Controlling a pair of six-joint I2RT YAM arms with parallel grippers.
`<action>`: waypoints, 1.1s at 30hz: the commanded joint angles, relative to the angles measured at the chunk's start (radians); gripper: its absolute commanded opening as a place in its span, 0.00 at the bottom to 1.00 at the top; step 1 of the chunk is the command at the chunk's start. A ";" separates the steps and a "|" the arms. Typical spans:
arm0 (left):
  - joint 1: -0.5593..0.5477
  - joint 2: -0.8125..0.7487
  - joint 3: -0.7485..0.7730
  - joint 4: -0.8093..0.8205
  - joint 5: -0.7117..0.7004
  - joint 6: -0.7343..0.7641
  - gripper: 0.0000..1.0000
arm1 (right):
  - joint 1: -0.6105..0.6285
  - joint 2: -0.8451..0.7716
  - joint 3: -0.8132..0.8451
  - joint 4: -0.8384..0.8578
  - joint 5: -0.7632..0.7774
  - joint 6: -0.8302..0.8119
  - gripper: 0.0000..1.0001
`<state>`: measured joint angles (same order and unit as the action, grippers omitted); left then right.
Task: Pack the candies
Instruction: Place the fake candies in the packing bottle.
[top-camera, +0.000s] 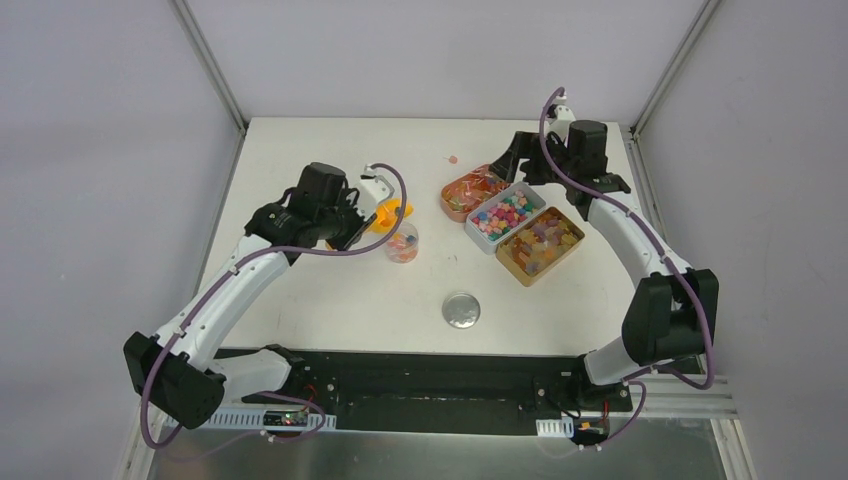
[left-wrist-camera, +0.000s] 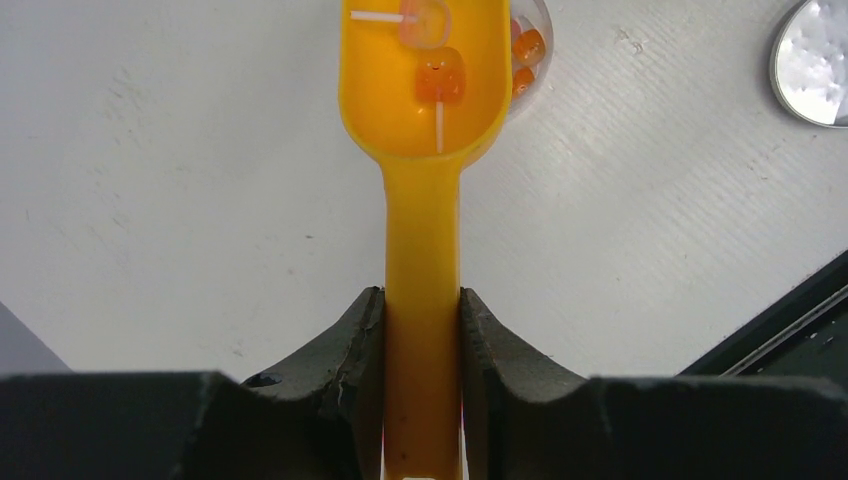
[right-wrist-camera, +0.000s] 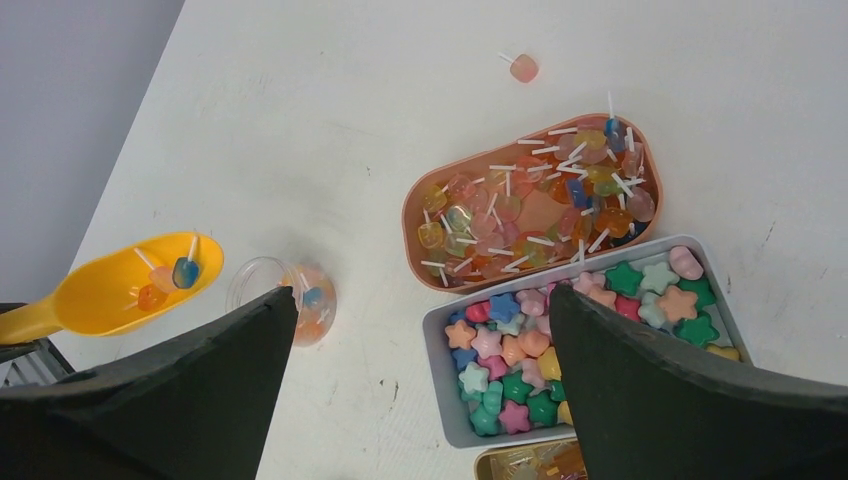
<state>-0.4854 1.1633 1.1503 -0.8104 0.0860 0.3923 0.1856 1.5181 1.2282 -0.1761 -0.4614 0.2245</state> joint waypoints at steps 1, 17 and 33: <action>-0.018 -0.028 0.033 -0.056 -0.009 0.013 0.00 | 0.000 -0.055 -0.015 0.054 0.010 -0.024 1.00; -0.120 0.102 0.158 -0.278 -0.184 0.038 0.00 | -0.010 -0.077 -0.026 0.074 0.003 -0.031 1.00; -0.215 0.277 0.324 -0.444 -0.318 0.085 0.00 | -0.039 -0.097 -0.050 0.101 -0.006 -0.026 1.00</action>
<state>-0.6819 1.4418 1.4296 -1.2118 -0.1848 0.4580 0.1577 1.4685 1.1824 -0.1310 -0.4595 0.2104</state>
